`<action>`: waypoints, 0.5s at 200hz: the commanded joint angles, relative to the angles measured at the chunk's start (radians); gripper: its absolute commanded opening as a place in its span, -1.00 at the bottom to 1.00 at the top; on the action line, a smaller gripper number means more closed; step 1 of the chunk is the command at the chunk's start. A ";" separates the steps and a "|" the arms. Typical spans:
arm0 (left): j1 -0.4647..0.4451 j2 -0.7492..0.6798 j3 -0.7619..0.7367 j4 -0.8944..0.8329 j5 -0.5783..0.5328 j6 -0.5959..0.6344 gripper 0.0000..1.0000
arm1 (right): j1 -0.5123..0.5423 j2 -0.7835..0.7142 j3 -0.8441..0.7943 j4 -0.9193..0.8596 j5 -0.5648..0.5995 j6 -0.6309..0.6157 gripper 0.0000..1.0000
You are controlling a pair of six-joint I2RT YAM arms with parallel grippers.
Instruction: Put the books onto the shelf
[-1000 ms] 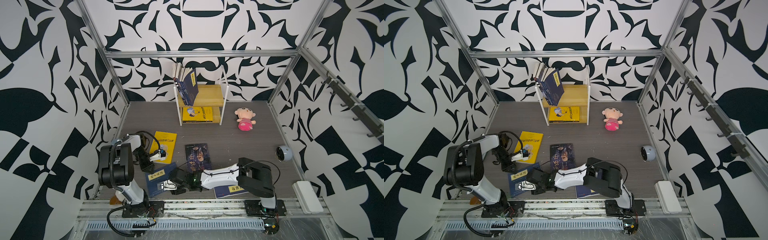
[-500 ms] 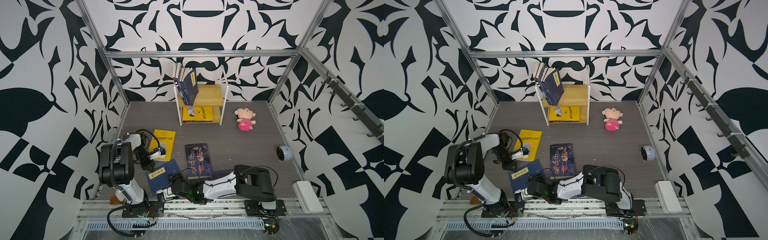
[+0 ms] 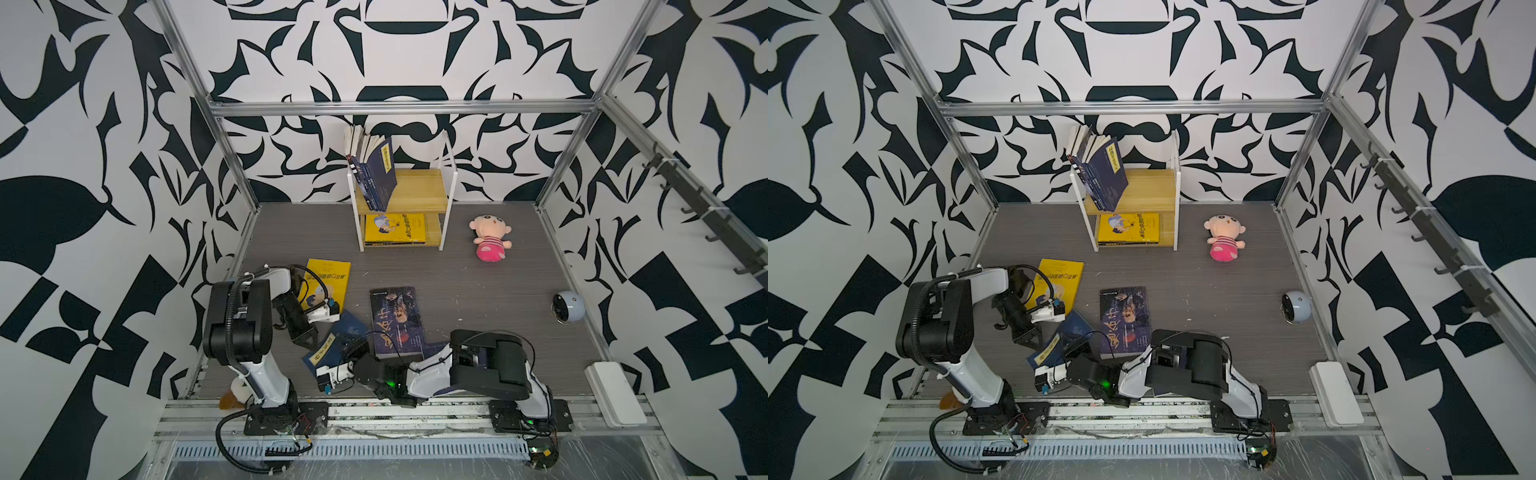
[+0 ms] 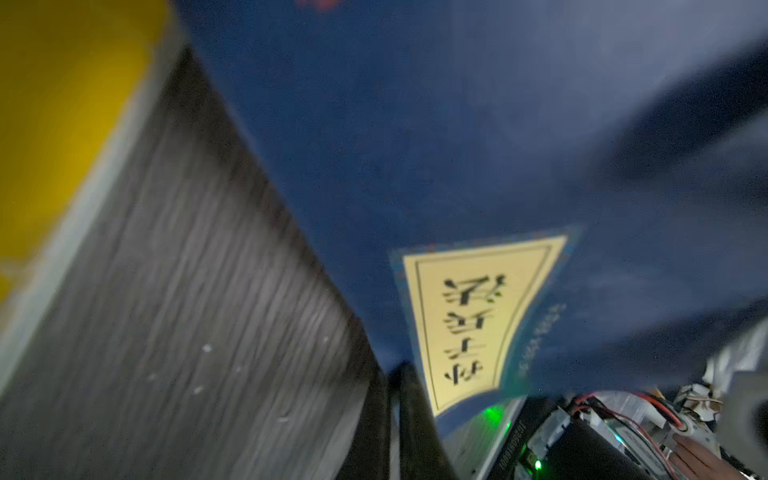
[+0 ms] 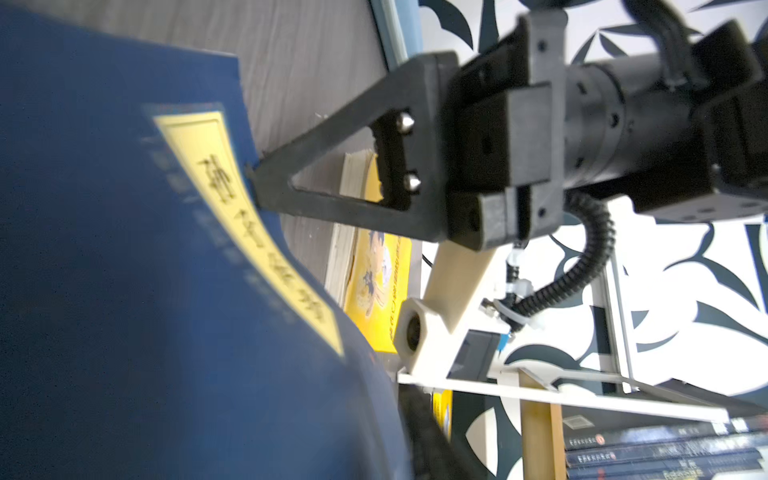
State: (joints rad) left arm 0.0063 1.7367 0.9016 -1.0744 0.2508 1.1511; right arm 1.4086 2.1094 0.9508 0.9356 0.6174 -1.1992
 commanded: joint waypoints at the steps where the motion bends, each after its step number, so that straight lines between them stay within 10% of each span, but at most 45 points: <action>1: -0.011 -0.027 -0.016 0.000 0.031 -0.009 -0.74 | -0.008 -0.064 -0.008 0.144 0.007 0.046 -1.00; 100: -0.002 -0.364 0.221 0.149 0.240 -0.287 0.40 | -0.056 -0.364 -0.149 -0.071 -0.036 0.288 -1.00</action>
State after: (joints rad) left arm 0.0006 1.4052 1.0824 -1.0134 0.4114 1.0065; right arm 1.3743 1.8587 0.8185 0.8955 0.6014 -1.0531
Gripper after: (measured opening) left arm 0.662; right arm 0.089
